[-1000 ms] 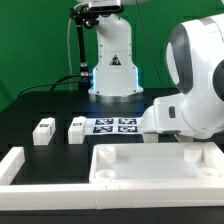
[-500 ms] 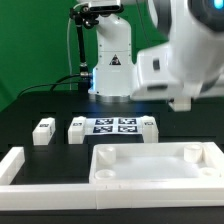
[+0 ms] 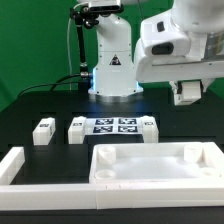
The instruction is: Assemble desk
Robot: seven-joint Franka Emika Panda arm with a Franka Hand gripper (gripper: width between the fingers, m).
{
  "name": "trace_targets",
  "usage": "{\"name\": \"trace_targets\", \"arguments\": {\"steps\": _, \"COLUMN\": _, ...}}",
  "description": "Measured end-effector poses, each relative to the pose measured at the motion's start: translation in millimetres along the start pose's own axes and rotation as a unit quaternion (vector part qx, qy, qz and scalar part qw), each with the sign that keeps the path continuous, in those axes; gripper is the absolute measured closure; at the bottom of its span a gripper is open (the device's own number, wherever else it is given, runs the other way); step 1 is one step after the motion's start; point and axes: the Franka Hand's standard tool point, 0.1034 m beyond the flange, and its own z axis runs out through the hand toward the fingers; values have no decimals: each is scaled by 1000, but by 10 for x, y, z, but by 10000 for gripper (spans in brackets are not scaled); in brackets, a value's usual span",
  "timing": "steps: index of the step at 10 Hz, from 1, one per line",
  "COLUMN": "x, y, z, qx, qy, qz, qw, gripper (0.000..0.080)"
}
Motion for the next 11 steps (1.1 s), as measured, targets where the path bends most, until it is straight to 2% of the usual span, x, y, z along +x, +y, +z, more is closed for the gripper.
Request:
{"name": "trace_targets", "arguments": {"steps": 1, "x": -2, "y": 31, "z": -82, "qx": 3, "qy": 32, "qz": -7, "qw": 999, "gripper": 512}}
{"name": "trace_targets", "arguments": {"steps": 2, "x": -3, "y": 67, "z": -313, "qx": 5, "qy": 57, "qz": -20, "qw": 998, "gripper": 512}}
{"name": "trace_targets", "arguments": {"steps": 3, "x": 65, "y": 111, "z": -562, "qx": 7, "qy": 98, "qz": -34, "qw": 995, "gripper": 512}}
{"name": "trace_targets", "arguments": {"steps": 4, "x": 114, "y": 137, "z": -743, "qx": 8, "qy": 128, "qz": -41, "qw": 991, "gripper": 512}}
{"name": "trace_targets", "arguments": {"steps": 5, "x": 151, "y": 125, "z": -829, "qx": 9, "qy": 146, "qz": -42, "qw": 988, "gripper": 512}}
{"name": "trace_targets", "arguments": {"steps": 6, "x": 215, "y": 113, "z": -844, "qx": 11, "qy": 189, "qz": -42, "qw": 981, "gripper": 512}}
{"name": "trace_targets", "arguments": {"steps": 7, "x": 191, "y": 128, "z": -815, "qx": 10, "qy": 209, "qz": -41, "qw": 977, "gripper": 512}}
{"name": "trace_targets", "arguments": {"steps": 9, "x": 266, "y": 126, "z": -870, "qx": 12, "qy": 290, "qz": -41, "qw": 956, "gripper": 512}}
{"name": "trace_targets", "arguments": {"steps": 10, "x": 323, "y": 123, "z": -884, "qx": 11, "qy": 328, "qz": -44, "qw": 944, "gripper": 512}}
{"name": "trace_targets", "arguments": {"steps": 11, "x": 476, "y": 94, "z": -937, "qx": 6, "qy": 363, "qz": -53, "qw": 930, "gripper": 512}}
